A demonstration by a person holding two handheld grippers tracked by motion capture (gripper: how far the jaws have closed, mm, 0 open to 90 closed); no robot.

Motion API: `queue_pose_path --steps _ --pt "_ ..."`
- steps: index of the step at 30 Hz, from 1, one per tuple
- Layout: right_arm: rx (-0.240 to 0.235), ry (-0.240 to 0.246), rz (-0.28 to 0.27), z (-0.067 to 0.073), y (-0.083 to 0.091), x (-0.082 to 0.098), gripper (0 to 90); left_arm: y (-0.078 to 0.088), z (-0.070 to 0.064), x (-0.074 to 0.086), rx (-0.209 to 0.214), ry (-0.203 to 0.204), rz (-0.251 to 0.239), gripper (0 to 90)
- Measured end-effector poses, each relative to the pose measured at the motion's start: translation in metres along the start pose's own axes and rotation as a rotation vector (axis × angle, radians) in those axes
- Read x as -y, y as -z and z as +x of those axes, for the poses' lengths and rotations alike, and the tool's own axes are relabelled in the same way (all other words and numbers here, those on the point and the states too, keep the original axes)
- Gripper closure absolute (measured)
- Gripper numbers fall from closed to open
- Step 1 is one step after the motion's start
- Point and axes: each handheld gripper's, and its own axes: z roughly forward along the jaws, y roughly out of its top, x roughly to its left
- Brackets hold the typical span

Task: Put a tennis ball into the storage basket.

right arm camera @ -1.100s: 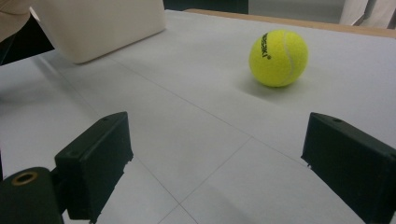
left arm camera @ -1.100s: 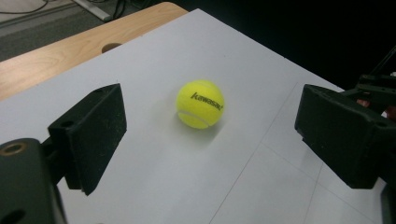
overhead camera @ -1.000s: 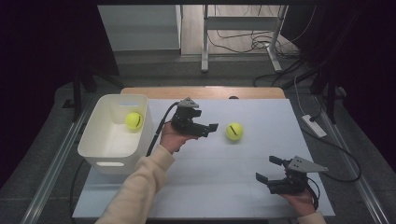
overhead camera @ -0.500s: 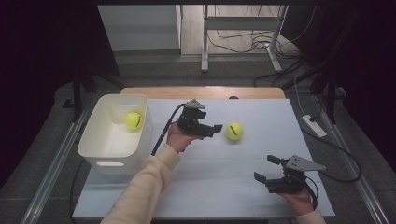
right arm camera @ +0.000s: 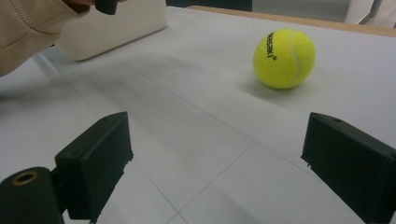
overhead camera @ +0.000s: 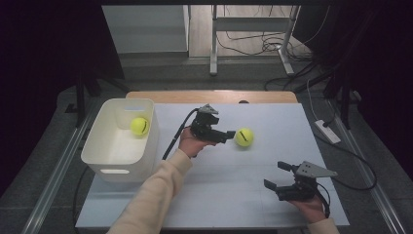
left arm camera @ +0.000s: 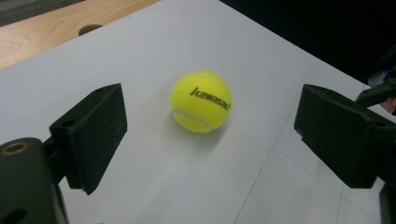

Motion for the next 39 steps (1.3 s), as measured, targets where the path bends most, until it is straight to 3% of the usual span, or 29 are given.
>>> queue_pose_path --steps 23,30,39 --pt "-0.010 0.011 0.012 -0.001 -0.006 -0.001 7.8 -0.038 -0.003 -0.001 0.010 -0.001 0.076 10.2" --pt "-0.009 0.015 0.012 -0.002 -0.005 -0.001 7.8 -0.049 -0.008 -0.005 0.018 -0.008 0.075 10.2" --pt "-0.009 0.015 0.016 -0.002 -0.005 0.000 7.8 -0.055 -0.006 -0.006 0.011 0.001 0.076 10.2"
